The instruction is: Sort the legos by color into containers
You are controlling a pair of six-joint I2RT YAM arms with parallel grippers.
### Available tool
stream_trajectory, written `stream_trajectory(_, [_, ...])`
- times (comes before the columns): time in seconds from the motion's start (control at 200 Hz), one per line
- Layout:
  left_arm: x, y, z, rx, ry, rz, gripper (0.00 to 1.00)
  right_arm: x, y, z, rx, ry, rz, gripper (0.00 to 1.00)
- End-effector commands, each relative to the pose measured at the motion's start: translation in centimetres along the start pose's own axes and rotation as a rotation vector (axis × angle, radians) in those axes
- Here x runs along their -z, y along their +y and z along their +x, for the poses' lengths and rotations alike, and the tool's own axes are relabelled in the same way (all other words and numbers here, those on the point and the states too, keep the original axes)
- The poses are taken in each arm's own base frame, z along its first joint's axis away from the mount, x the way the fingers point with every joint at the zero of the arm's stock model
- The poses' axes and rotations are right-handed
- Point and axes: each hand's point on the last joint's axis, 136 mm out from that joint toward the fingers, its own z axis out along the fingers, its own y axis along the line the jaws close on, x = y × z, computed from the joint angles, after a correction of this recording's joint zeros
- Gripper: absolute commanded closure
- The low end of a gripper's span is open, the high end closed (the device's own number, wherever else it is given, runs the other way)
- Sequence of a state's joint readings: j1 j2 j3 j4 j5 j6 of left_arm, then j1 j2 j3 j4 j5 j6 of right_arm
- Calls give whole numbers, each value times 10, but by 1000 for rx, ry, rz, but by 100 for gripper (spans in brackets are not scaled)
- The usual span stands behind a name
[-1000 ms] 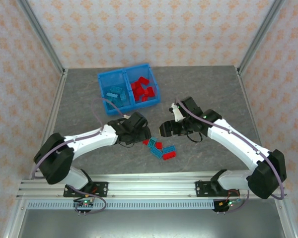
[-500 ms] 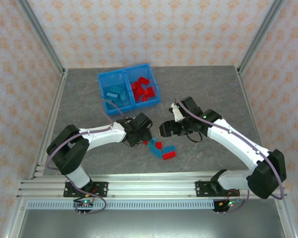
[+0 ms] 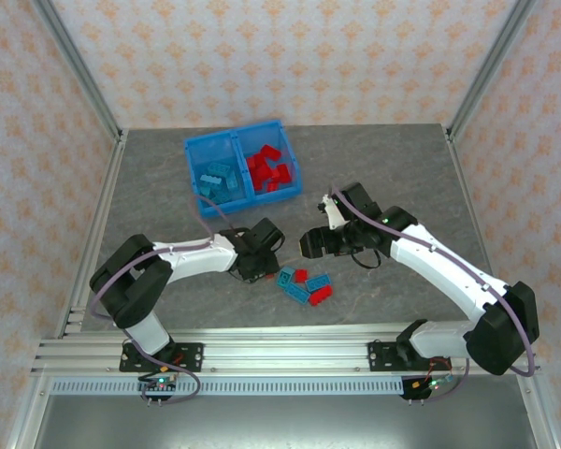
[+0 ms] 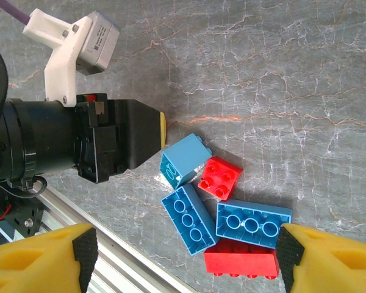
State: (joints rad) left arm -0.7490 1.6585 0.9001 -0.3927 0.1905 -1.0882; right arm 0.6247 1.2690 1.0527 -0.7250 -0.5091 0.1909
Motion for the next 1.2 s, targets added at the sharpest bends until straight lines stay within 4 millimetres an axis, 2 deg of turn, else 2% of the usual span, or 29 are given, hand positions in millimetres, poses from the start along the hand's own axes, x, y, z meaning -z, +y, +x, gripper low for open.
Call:
stream_trajectory(0.0, [6, 15, 1, -21, -22, -50, 70, -2, -4, -2, -20, -12, 9, 22])
stream_trajectory(0.09, [19, 11, -12, -51, -85, -53, 76, 1, -1, -3, -22, -14, -1, 22])
stream_trajectory(0.175, [49, 2, -36, -116, -199, -59, 78, 6, 5, -5, -19, -24, -26, 22])
stream_trajectory(0.275, [96, -12, -74, -204, -377, -85, 78, 11, 14, -12, -12, -62, -59, 22])
stream_trajectory(0.38, [138, -36, -117, -258, -539, -88, 78, 18, 15, -28, -19, -153, -63, 22])
stream_trajectory(0.48, [163, -65, -160, -249, -671, -54, 78, 22, 10, -43, -40, -245, -31, 21])
stream_trajectory(0.546, [169, -82, -186, -233, -735, -36, 77, 22, 5, -48, -54, -277, -10, 19])
stream_trajectory(0.581, [169, -90, -199, -226, -761, -43, 77, 30, 7, -51, -51, -310, -12, 19])
stream_trajectory(0.671, [164, -104, -232, -223, -823, -80, 77, 32, 3, -51, -55, -333, 1, 19])
stream_trajectory(0.741, [147, -113, -253, -233, -840, -110, 77, 30, 0, -51, -60, -341, 7, 18])
stream_trajectory(0.761, [148, -116, -259, -236, -851, -112, 77, 30, 0, -50, -61, -342, 5, 18])
stream_trajectory(0.781, [132, -115, -263, -242, -835, -136, 77, 29, 0, -50, -62, -342, 6, 18])
stream_trajectory(0.841, [120, -119, -278, -242, -843, -151, 77, 28, -2, -49, -62, -341, 10, 18])
stream_trajectory(1.056, [80, -127, -312, -247, -826, -189, 72, 23, -13, -46, -39, -339, 60, 17])
stream_trajectory(1.196, [69, -132, -325, -255, -822, -211, 67, 18, -15, -45, -25, -330, 68, 16])
